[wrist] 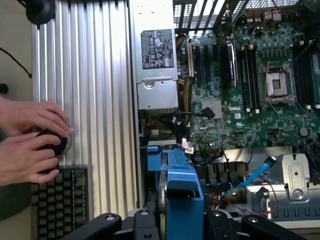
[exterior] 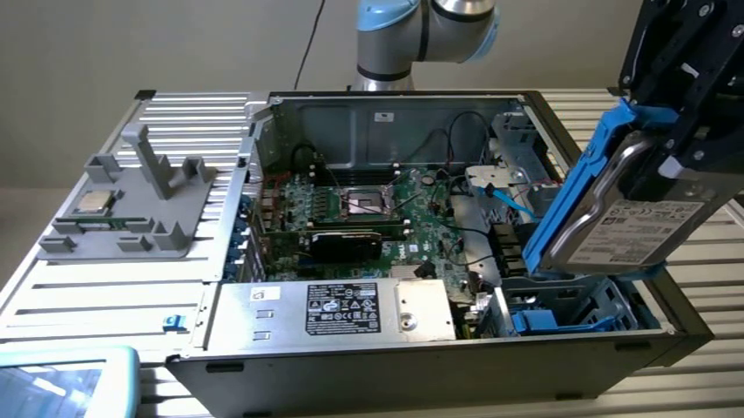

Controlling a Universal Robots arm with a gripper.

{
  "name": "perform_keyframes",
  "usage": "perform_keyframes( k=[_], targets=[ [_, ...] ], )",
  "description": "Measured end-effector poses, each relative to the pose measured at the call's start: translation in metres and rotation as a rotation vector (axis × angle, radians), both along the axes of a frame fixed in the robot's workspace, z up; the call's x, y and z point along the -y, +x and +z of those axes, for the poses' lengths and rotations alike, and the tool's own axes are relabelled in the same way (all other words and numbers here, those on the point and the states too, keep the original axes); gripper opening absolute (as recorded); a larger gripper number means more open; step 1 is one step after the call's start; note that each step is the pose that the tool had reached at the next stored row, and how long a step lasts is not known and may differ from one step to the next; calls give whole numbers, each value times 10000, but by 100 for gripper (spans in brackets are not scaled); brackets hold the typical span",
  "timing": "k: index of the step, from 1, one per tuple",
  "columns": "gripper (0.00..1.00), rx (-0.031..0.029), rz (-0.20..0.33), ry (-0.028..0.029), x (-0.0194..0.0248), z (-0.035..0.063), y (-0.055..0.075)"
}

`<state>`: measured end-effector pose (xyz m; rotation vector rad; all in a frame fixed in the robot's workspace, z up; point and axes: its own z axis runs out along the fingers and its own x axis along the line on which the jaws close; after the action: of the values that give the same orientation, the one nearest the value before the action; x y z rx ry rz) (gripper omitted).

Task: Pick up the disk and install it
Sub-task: 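Insert the disk into the insertion slot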

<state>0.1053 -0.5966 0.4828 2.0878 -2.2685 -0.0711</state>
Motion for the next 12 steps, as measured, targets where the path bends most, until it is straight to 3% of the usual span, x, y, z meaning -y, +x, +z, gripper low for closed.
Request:
perform_keyframes(
  k=[12],
  targets=[
    [37, 0, -184, 37, 37, -218, -4]
  ],
)
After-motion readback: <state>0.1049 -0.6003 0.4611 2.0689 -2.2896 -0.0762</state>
